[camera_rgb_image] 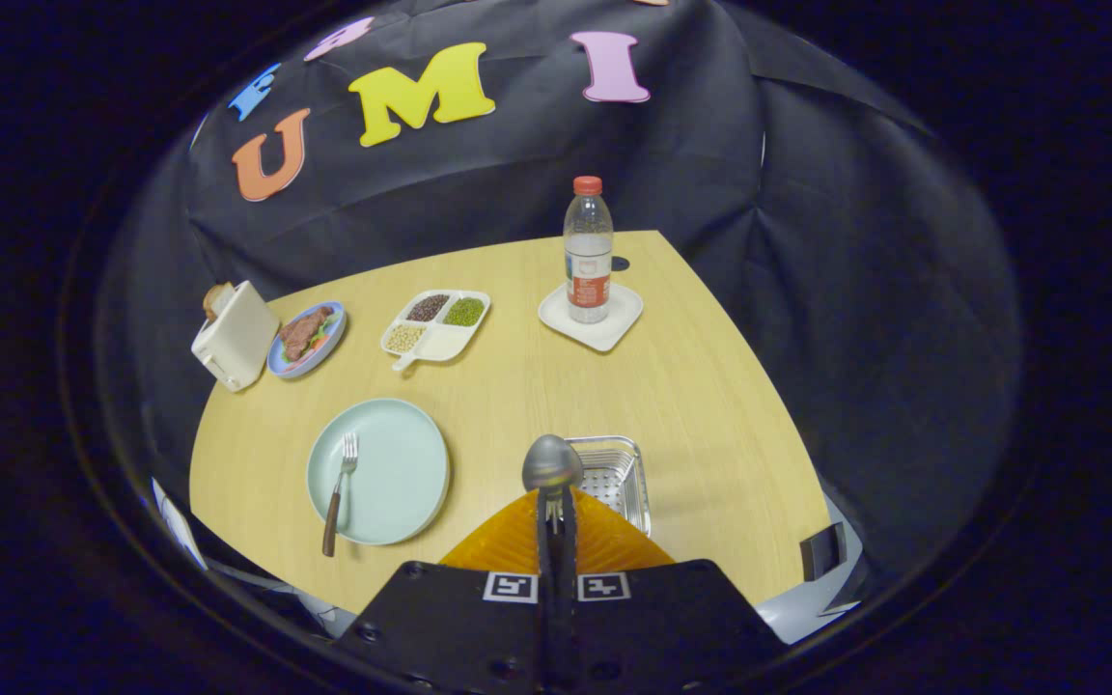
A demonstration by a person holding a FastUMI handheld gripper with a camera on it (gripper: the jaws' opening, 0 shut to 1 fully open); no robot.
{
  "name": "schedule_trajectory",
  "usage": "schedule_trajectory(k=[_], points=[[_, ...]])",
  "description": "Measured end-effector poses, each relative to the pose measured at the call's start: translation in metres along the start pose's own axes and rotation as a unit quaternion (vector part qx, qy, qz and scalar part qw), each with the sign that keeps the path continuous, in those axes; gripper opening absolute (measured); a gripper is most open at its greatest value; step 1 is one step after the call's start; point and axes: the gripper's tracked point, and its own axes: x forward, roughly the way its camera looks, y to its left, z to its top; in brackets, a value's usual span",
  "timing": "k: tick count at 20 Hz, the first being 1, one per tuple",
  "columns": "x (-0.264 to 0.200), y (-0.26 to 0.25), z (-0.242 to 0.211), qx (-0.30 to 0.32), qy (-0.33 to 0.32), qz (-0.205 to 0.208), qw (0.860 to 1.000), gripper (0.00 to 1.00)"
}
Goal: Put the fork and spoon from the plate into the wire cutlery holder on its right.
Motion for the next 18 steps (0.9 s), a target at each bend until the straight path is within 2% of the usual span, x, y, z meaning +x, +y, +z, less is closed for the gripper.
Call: schedule_trajectory(k=[7,18], points=[[0.006,-0.014,-0.013,0.019,0.009,-0.001,1.0,0.0],[-0.015,-0.007,0.001,0.014,-0.04,-0.028,0.999,0.01]])
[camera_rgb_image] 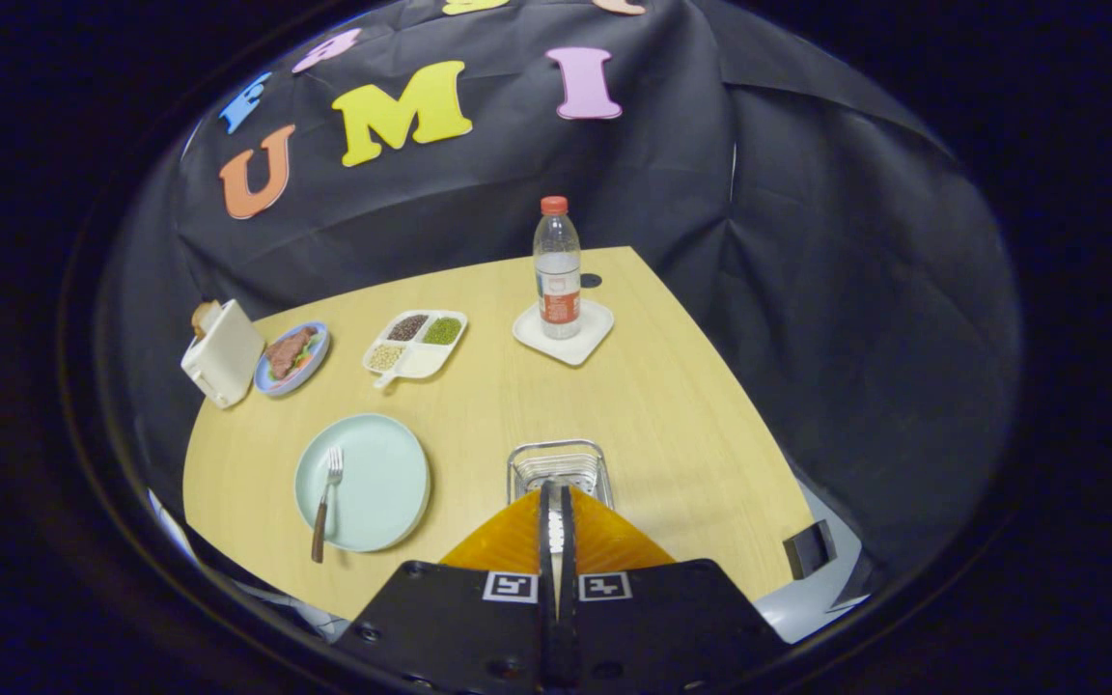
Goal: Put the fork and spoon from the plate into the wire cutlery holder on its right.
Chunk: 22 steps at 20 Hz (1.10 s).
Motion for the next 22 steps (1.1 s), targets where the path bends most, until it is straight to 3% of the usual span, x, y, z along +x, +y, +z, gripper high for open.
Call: schedule_trajectory(k=[1,2,3,8,12,14,22], points=[[0.0,0.002,0.0,-0.004,-0.005,-0.006,1.0,0.08],[-0.003,0.004,0.003,-0.007,-0.015,-0.015,1.0,0.27],[-0.009,0.012,0.005,-0.01,-0.025,-0.014,1.0,0.3],[-0.031,0.056,0.015,-0.025,-0.076,-0.009,0.997,0.7],[-0.04,0.096,0.011,-0.059,-0.094,-0.016,0.994,0.91],[-0.04,0.119,0.011,-0.057,-0.102,-0.004,0.993,0.96],[0.007,0.198,-0.027,-0.068,-0.057,0.054,0.995,0.95]])
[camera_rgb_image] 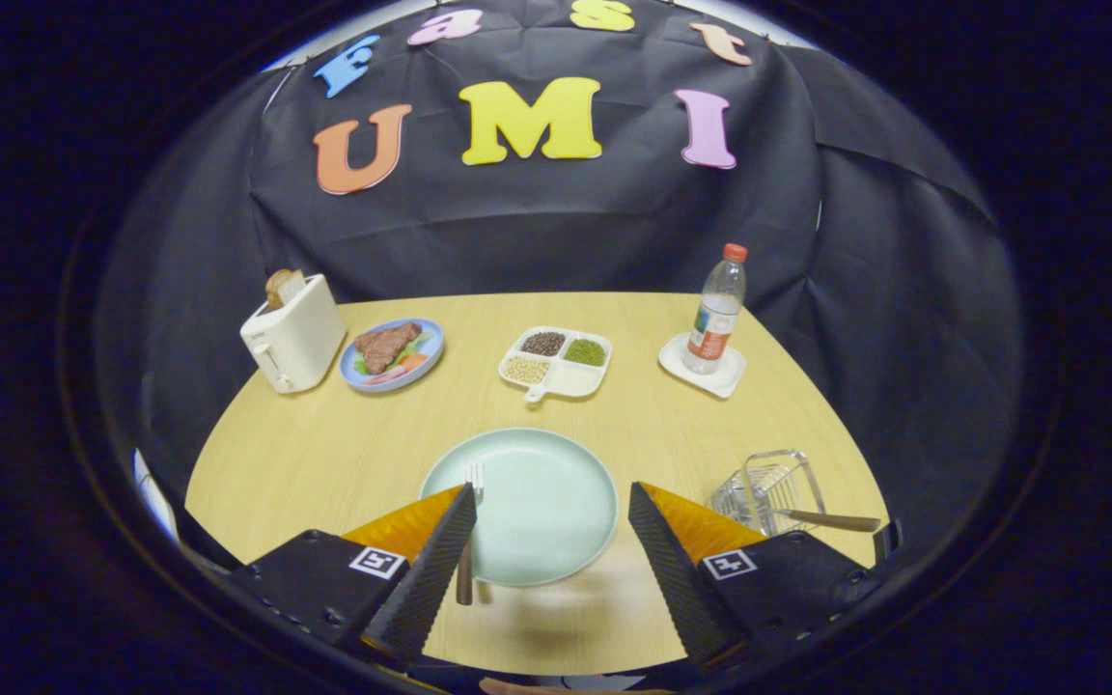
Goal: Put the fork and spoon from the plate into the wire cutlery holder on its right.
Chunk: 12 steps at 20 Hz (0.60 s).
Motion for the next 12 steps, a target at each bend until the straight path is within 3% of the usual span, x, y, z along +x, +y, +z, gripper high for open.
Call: schedule_trajectory(k=[12], points=[[0.089,0.054,-0.062,0.001,0.09,0.033,0.995,0.94]])
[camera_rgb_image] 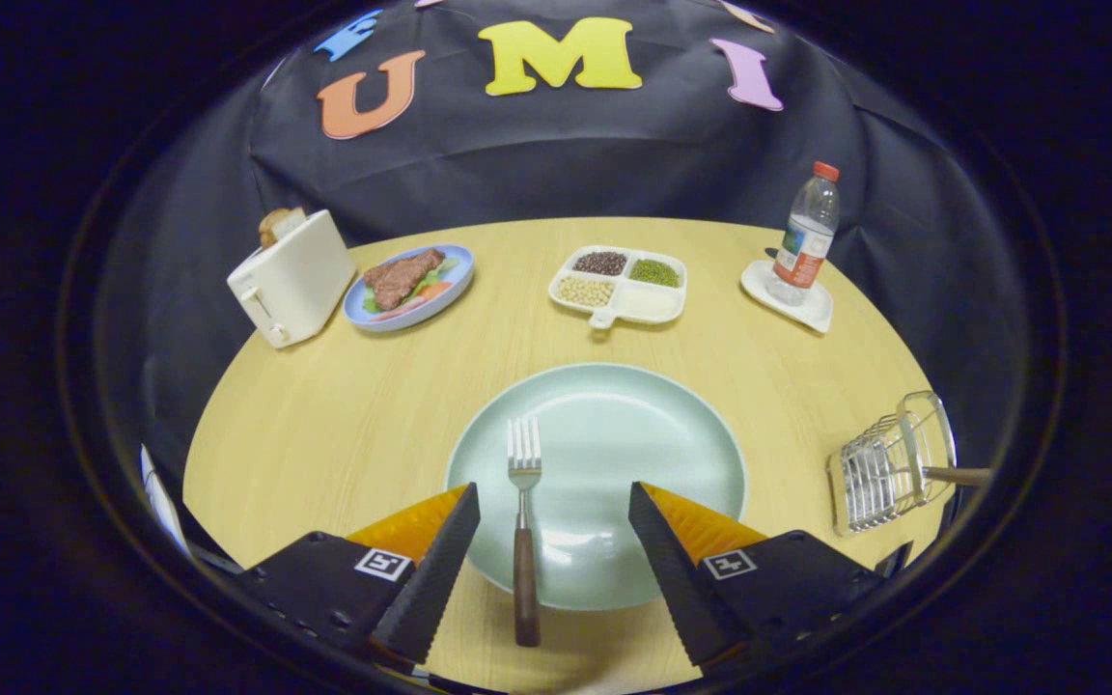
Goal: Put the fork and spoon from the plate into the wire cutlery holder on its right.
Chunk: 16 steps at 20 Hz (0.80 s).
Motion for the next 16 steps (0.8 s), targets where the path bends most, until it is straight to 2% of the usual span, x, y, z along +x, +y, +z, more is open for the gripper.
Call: schedule_trajectory(k=[5,6,9,11,12,16], points=[[0.019,0.012,-0.016,-0.005,0.025,0.014,1.0,0.9],[0.021,0.014,-0.018,-0.006,0.029,0.015,0.999,0.82],[0.031,0.009,-0.026,-0.006,0.047,0.005,0.999,0.7],[0.035,0.008,-0.031,-0.004,0.061,0.002,0.998,0.58],[0.036,0.009,-0.032,-0.003,0.057,0.004,0.998,0.57],[0.037,0.019,-0.031,-0.007,0.066,0.022,0.998,0.14]])
